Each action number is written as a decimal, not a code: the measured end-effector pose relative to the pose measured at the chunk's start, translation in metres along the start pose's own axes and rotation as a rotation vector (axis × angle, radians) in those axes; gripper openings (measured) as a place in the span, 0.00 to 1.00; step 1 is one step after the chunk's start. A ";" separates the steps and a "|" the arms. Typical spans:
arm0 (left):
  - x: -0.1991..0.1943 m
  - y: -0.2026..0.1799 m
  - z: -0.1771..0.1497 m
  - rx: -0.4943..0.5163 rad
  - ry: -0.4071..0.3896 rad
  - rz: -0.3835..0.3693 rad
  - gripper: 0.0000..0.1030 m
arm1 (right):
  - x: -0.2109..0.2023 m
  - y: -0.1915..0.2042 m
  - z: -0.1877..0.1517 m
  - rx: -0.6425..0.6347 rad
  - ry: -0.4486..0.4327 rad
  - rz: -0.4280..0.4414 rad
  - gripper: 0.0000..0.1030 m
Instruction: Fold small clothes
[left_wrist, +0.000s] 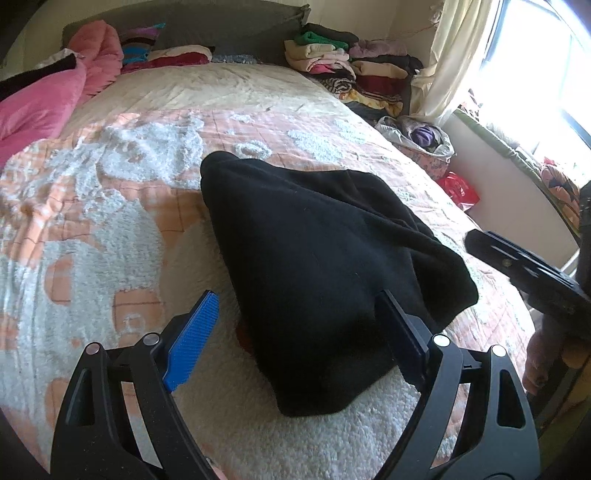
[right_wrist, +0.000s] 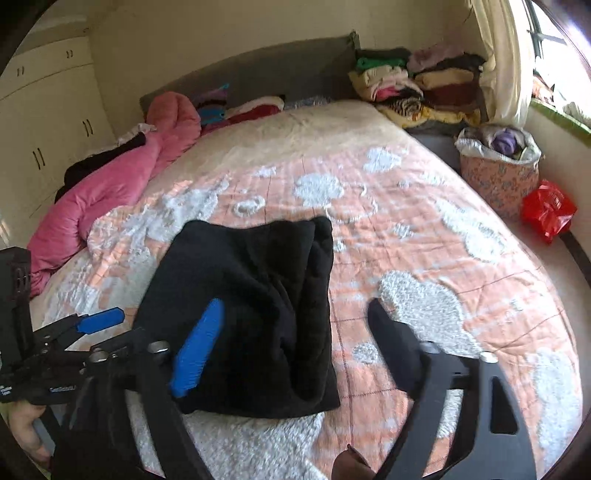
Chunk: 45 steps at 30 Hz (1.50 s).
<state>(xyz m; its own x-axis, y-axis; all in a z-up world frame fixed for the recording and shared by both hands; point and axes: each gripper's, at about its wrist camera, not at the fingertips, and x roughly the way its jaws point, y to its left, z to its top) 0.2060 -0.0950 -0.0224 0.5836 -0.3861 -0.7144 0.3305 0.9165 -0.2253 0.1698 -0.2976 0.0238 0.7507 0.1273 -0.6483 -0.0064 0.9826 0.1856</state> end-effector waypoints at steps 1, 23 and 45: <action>-0.002 0.000 0.000 0.001 -0.002 0.003 0.77 | -0.006 0.003 0.000 -0.008 -0.012 0.007 0.84; -0.087 0.005 -0.064 0.036 -0.108 0.089 0.91 | -0.106 0.051 -0.072 -0.122 -0.211 -0.094 0.96; -0.090 0.005 -0.110 0.064 -0.134 0.069 0.91 | -0.097 0.054 -0.150 -0.039 -0.163 -0.223 0.96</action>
<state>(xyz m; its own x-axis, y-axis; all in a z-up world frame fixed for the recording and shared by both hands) 0.0734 -0.0444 -0.0327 0.6991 -0.3366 -0.6309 0.3302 0.9345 -0.1327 -0.0026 -0.2365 -0.0143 0.8327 -0.1130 -0.5420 0.1478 0.9888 0.0210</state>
